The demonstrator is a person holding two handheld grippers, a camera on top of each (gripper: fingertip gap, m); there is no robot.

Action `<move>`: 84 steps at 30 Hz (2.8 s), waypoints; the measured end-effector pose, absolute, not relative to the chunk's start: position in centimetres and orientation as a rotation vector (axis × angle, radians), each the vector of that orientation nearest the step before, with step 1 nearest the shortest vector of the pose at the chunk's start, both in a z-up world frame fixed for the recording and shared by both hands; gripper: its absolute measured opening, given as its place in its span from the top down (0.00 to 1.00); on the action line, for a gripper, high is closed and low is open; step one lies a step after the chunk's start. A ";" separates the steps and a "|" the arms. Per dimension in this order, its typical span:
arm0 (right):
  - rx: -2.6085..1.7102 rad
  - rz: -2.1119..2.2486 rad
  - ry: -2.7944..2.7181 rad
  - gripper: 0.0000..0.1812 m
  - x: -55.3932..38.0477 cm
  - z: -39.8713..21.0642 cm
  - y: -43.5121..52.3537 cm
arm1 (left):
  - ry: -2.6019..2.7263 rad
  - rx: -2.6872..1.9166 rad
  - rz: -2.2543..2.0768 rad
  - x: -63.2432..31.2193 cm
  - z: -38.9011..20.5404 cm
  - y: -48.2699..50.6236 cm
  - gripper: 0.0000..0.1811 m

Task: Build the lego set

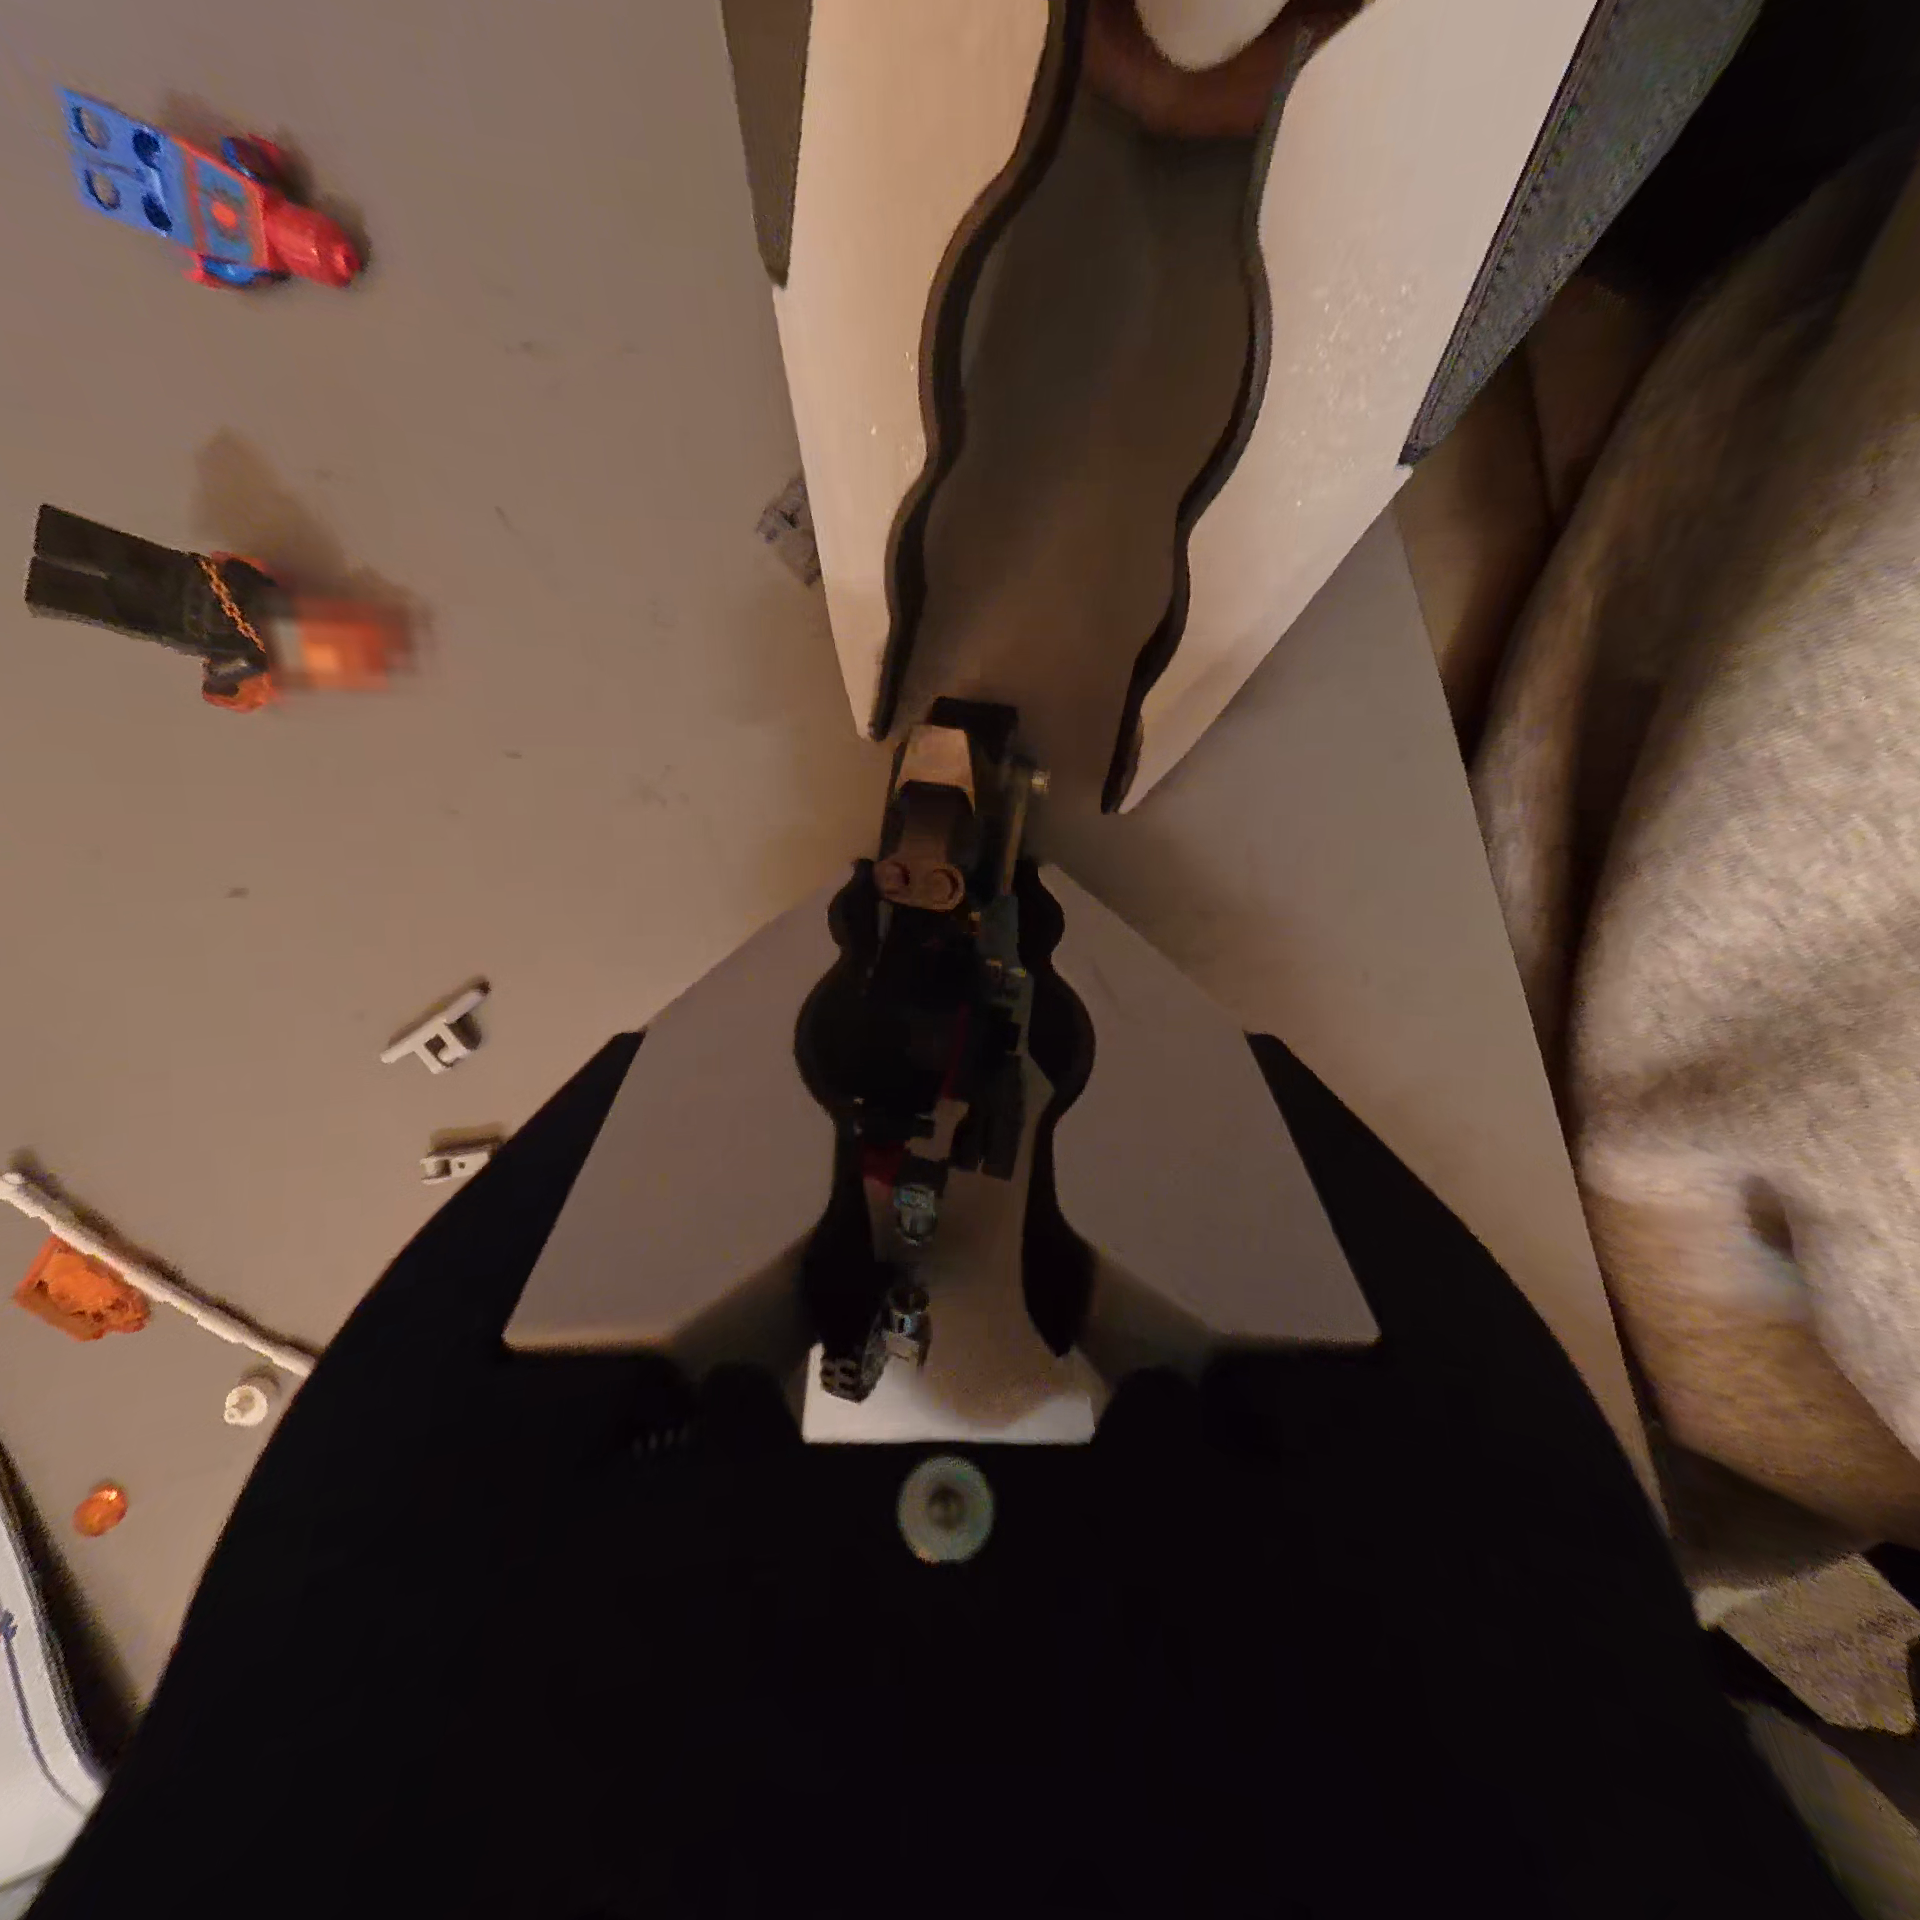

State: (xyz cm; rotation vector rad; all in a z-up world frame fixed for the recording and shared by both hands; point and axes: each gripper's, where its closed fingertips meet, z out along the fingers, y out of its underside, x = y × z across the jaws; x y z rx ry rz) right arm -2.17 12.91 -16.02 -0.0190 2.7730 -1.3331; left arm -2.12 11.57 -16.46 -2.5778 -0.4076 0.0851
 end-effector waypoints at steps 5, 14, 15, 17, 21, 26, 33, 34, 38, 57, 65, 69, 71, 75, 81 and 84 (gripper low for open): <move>-0.056 -1.355 2.732 0.84 -2.3 -15.6 12.5 | -0.368 -2.534 0.176 -2.4 -16.4 11.8 0.84; -0.029 -1.300 2.743 0.85 -2.4 -16.2 12.6 | -0.322 -2.519 0.275 -2.4 -16.6 11.8 0.84; -0.014 -1.289 2.726 0.85 -2.4 -16.3 12.6 | -0.316 -2.519 0.293 -2.5 -16.6 11.7 0.84; 0.011 -1.277 2.706 0.86 -2.4 -16.3 12.6 | -0.309 -2.527 0.314 -2.5 -16.6 11.7 0.84; 0.019 -1.284 2.719 0.86 -2.5 -16.3 12.6 | -0.320 -2.525 0.308 -2.6 -16.7 11.6 0.84; -0.018 -1.313 2.781 0.86 -2.6 -16.5 12.6 | -0.330 -2.533 0.295 -2.6 -16.8 11.6 0.85; -0.059 -1.341 2.852 0.87 -2.9 -16.6 12.6 | -0.352 -2.529 0.262 -2.6 -16.7 11.7 0.87; -0.061 -1.340 2.859 0.87 -2.9 -16.6 12.6 | -0.352 -2.529 0.259 -2.5 -16.8 11.7 0.87; -0.064 -1.337 2.877 0.87 -3.0 -16.8 12.5 | -0.354 -2.529 0.243 -2.5 -16.8 11.7 0.87; -0.105 -1.347 2.834 0.86 -3.2 -17.2 12.1 | -0.658 -2.021 0.268 -2.9 -10.1 1.4 0.69; -0.142 -1.328 2.880 0.78 -3.1 -17.7 11.9 | -0.649 -2.075 0.188 -2.1 -12.2 2.6 0.70; -0.147 -1.360 2.891 0.78 -3.1 -17.6 11.9 | -0.613 -2.131 0.131 -1.6 -13.6 4.4 0.69; -0.141 -1.378 2.885 0.79 -3.2 -17.4 11.9 | -0.588 -2.140 0.110 -1.5 -13.9 5.6 0.68; -0.153 -1.400 2.874 0.80 -3.0 -16.9 11.9 | -0.542 -2.193 0.132 -1.7 -14.7 7.4 0.65; -0.176 -1.417 2.877 0.83 -2.5 -16.5 12.0 | -0.507 -2.249 0.164 -2.1 -15.8 10.0 0.63; -0.162 -1.414 2.881 0.86 -2.4 -16.4 12.1 | -0.515 -2.323 0.164 -2.1 -17.3 10.4 0.64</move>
